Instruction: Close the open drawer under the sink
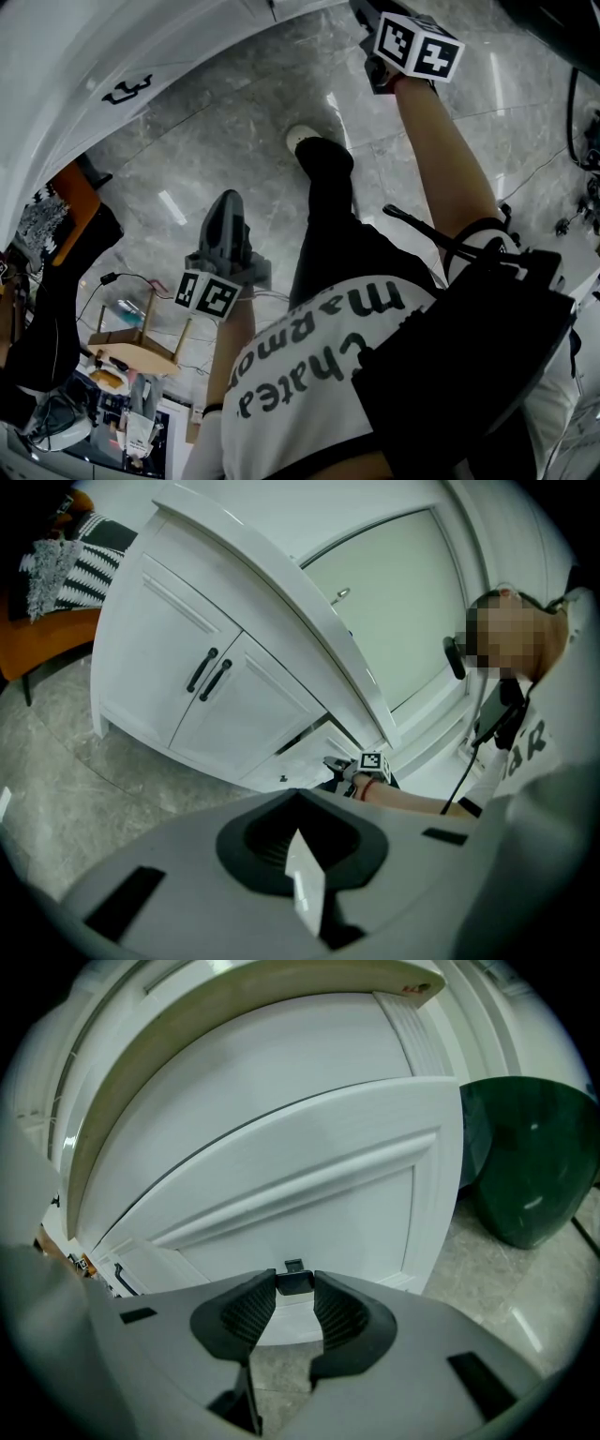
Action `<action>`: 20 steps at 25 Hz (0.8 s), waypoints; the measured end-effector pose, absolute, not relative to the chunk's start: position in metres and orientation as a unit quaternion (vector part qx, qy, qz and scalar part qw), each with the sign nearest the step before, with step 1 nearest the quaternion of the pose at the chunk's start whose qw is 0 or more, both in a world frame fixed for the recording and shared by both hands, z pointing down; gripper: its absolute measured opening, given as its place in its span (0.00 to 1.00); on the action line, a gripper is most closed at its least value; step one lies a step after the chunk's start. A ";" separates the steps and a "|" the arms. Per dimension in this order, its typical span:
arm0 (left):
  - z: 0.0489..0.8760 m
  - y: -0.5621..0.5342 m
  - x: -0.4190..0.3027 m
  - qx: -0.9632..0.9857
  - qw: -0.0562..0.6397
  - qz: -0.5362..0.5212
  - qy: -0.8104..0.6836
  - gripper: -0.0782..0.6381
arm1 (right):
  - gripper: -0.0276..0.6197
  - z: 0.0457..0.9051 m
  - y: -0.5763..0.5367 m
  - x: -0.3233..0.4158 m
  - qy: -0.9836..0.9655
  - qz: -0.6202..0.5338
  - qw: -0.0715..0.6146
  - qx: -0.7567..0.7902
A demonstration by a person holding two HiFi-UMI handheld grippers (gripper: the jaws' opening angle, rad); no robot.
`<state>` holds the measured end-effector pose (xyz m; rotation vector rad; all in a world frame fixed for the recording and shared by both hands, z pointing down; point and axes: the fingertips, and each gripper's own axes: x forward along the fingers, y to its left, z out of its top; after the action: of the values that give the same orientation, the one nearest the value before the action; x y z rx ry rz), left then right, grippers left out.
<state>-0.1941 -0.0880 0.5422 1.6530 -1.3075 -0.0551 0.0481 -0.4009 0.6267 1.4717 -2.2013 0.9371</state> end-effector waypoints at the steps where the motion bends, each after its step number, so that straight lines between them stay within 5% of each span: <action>1: 0.542 -0.087 -0.194 0.682 0.494 -0.023 -0.539 0.12 | 0.25 0.626 -0.403 0.047 -0.773 0.327 0.166 0.517; 20: 0.552 -0.070 -0.203 0.666 0.498 -0.032 -0.555 0.12 | 0.25 0.621 -0.432 0.038 -0.789 0.308 0.175 0.502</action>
<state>-0.2033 -0.0704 0.5524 1.6107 -1.3425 -0.0767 0.0384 -0.4316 0.6209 1.4228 -2.2340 0.8738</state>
